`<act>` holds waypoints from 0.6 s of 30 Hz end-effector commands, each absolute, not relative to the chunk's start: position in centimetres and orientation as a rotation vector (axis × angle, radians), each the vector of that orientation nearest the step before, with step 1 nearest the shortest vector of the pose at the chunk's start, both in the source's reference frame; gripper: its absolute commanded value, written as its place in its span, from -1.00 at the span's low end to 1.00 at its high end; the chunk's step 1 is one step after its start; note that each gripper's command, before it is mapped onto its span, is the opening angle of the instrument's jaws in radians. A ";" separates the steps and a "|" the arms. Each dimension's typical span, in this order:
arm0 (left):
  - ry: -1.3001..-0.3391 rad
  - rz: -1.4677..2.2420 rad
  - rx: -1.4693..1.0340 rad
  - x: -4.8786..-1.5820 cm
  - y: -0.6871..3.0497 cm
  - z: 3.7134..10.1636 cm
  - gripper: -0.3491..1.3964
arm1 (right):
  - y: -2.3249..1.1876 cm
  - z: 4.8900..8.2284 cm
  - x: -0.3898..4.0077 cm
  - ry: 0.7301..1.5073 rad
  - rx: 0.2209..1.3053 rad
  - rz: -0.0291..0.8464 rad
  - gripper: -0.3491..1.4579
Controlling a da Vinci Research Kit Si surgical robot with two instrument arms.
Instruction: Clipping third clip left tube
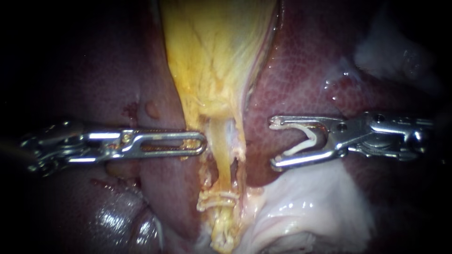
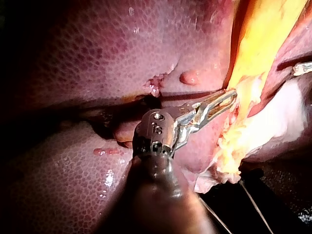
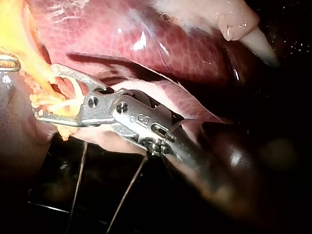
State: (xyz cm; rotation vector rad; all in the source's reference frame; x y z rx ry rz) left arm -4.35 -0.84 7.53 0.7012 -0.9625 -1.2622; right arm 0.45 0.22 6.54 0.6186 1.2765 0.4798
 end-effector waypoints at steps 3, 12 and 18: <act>-0.961 -1.266 0.708 -4.32 -0.85 7.49 -1.00 | 0.22 6.55 0.46 1.277 0.619 0.478 0.05; -0.967 -1.296 0.701 -3.93 -0.69 6.91 -1.00 | 0.06 6.72 0.56 1.285 0.624 0.455 0.05; -0.985 -1.324 0.686 -3.66 -0.55 6.69 -1.00 | -0.20 7.05 0.82 1.270 0.648 0.438 0.05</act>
